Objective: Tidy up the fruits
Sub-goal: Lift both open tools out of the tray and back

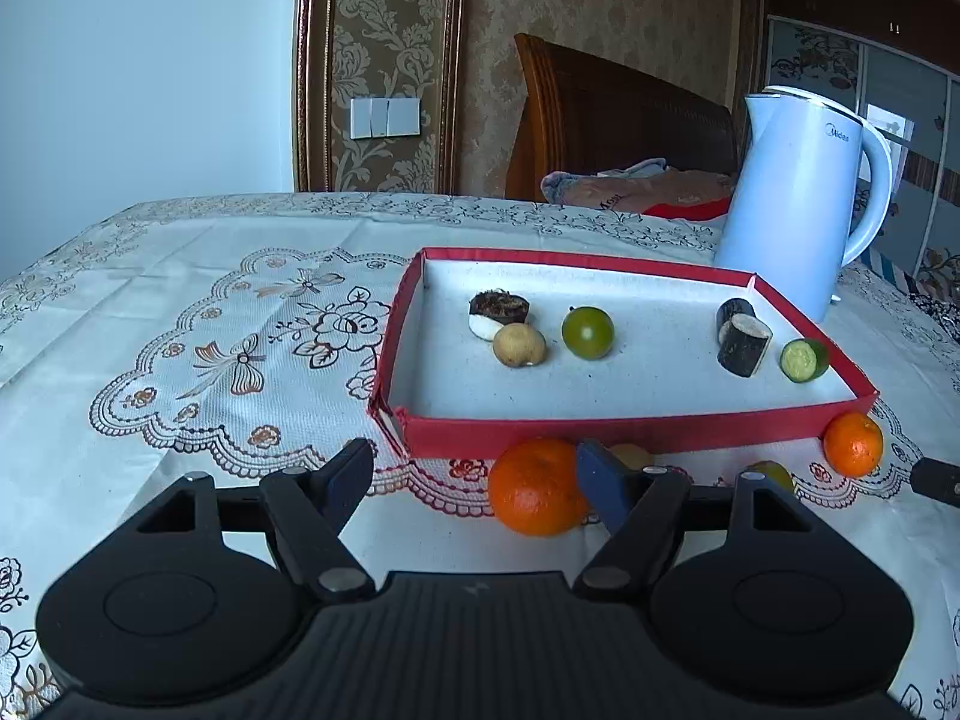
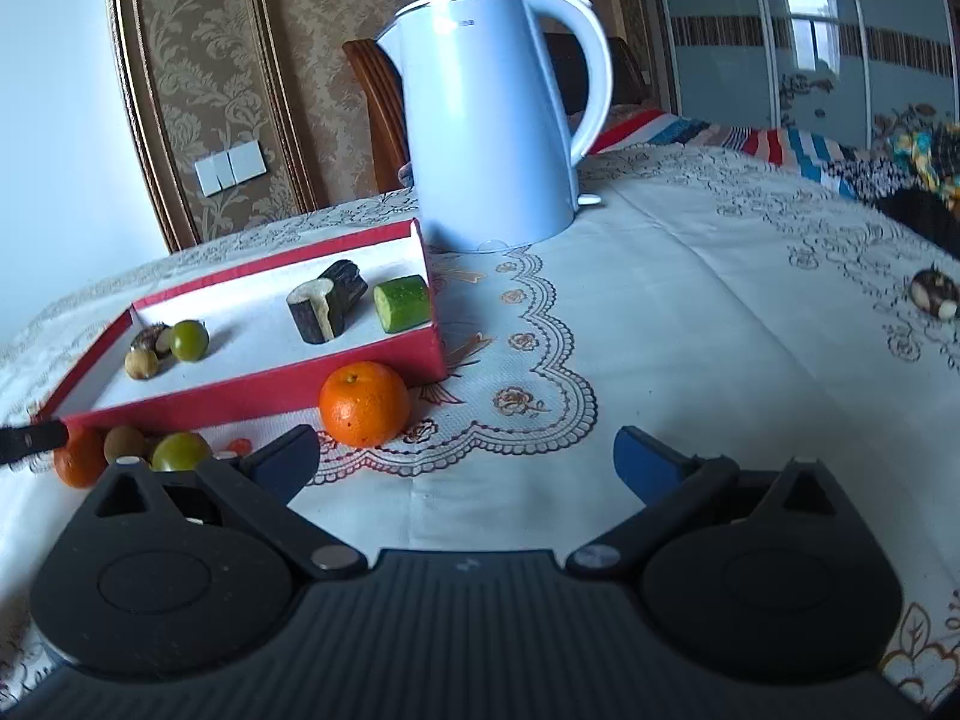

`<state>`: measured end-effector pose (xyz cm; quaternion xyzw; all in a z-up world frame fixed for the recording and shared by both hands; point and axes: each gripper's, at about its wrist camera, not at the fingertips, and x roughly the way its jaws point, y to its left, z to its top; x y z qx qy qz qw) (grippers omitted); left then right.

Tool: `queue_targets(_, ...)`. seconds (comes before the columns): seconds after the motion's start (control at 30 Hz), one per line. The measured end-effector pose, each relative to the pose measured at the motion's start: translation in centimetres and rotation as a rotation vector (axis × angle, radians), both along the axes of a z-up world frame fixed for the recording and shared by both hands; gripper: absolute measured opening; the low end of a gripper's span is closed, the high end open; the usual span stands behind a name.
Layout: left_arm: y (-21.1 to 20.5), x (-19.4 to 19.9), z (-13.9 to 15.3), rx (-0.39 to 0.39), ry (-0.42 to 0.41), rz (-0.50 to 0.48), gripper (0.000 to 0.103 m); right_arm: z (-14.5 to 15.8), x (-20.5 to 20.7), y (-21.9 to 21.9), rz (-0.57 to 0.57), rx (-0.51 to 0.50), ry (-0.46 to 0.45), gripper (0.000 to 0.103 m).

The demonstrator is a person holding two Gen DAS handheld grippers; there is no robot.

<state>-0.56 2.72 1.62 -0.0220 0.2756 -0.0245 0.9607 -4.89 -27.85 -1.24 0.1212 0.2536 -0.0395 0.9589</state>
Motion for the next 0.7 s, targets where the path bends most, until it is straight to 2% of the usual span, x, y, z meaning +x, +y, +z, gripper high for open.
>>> queue_targets(0.2,0.2,-0.4,-0.4,-0.004,0.005,-0.012,0.075,-0.1,0.3,0.5,0.010,-0.017,0.009,0.103)
queue_targets(0.57,-1.2,-0.1,-1.1,0.075,0.020,-0.034,0.075,-0.6,0.6,-0.4,-0.011,0.045,0.030,0.103)
queue_targets(0.7,-1.6,0.1,-1.2,0.094,0.013,-0.026,0.080,-0.7,0.7,-0.4,-0.009,0.045,0.037,0.103)
